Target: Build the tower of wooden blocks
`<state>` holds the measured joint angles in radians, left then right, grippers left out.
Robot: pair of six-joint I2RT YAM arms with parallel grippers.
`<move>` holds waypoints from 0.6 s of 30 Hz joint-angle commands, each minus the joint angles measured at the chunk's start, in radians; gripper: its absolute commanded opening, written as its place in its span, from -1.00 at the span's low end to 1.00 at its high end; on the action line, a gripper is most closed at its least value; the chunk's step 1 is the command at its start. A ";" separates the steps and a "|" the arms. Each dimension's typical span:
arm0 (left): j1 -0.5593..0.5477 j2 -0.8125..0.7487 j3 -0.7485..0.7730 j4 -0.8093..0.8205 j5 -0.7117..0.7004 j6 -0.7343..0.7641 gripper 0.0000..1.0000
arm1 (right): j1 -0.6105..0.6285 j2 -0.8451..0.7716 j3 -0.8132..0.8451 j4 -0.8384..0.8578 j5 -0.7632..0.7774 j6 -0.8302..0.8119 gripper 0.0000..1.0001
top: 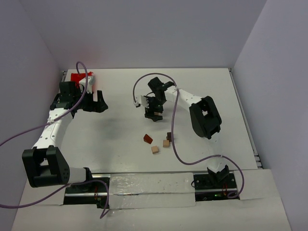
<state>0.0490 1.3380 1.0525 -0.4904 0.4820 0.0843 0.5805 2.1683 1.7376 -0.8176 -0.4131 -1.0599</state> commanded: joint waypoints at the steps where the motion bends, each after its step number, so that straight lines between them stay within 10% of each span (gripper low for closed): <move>1: 0.005 -0.031 0.001 0.006 0.004 0.009 0.99 | 0.010 0.030 0.055 0.021 0.024 0.006 0.75; 18: 0.005 -0.031 -0.002 0.006 0.001 0.009 0.98 | 0.038 0.082 0.105 -0.005 0.082 -0.009 0.40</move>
<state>0.0490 1.3380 1.0508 -0.4904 0.4816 0.0864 0.6030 2.2356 1.8118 -0.8200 -0.3472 -1.0588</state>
